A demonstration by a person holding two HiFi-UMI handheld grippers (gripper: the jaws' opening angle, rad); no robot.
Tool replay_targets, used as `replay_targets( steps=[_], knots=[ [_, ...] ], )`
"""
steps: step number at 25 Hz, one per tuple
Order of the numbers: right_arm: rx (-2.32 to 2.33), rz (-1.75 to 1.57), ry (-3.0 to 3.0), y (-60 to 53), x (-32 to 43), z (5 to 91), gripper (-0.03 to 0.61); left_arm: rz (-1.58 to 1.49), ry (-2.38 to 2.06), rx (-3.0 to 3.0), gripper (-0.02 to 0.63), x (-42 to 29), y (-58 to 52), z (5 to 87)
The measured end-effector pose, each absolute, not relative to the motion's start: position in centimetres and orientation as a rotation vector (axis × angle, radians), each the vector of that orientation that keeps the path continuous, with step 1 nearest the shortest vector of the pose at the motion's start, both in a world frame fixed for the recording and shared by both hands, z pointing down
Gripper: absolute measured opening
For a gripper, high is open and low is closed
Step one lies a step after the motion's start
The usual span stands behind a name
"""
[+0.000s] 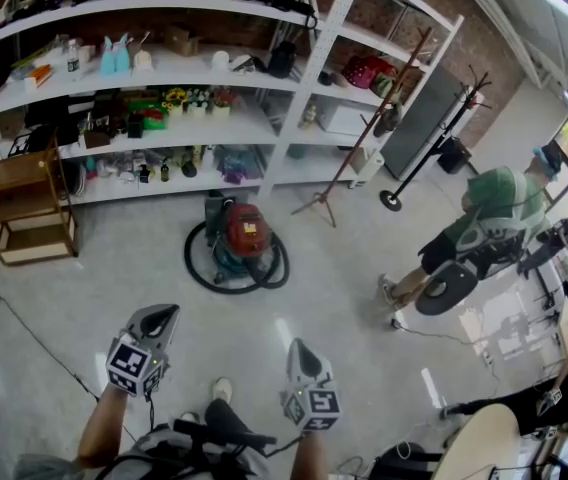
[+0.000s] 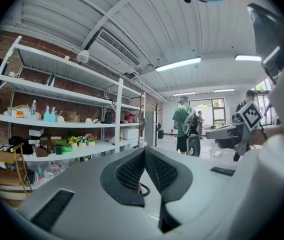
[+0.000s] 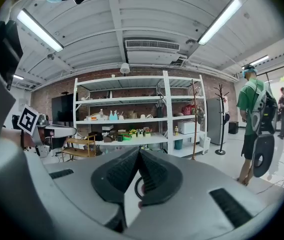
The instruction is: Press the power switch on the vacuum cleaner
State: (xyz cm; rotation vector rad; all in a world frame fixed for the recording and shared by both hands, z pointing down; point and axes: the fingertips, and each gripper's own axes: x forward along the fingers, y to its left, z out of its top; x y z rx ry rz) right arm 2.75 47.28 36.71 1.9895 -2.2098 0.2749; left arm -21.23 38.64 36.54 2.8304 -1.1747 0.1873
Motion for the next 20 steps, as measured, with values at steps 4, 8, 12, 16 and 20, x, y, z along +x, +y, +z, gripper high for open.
replay_targets(
  steps=[4, 8, 12, 16, 20],
  knots=[
    [1.975, 0.265, -2.217, 44.8, 4.7, 36.8, 0.009, 0.188, -1.184, 2.835, 0.008, -19.2, 36.5, 36.2],
    [1.952, 0.263, -2.237, 42.2, 5.9, 36.5, 0.009, 0.195, -1.201, 2.833, 0.008, -17.9, 34.3, 36.0],
    [1.943, 0.267, -2.245, 40.0, 7.0, 36.4, 0.009, 0.203, -1.215, 2.818, 0.008, -16.9, 32.6, 35.8],
    [1.921, 0.292, -2.252, 38.0, 8.2, 36.5, 0.009, 0.201, -1.233, 2.808, 0.008, -15.5, 30.8, 35.3],
    [1.905, 0.302, -2.266, 36.4, 9.5, 36.8, 0.009, 0.21, -1.237, 2.8, 0.008, -14.1, 29.4, 35.9]
  ],
)
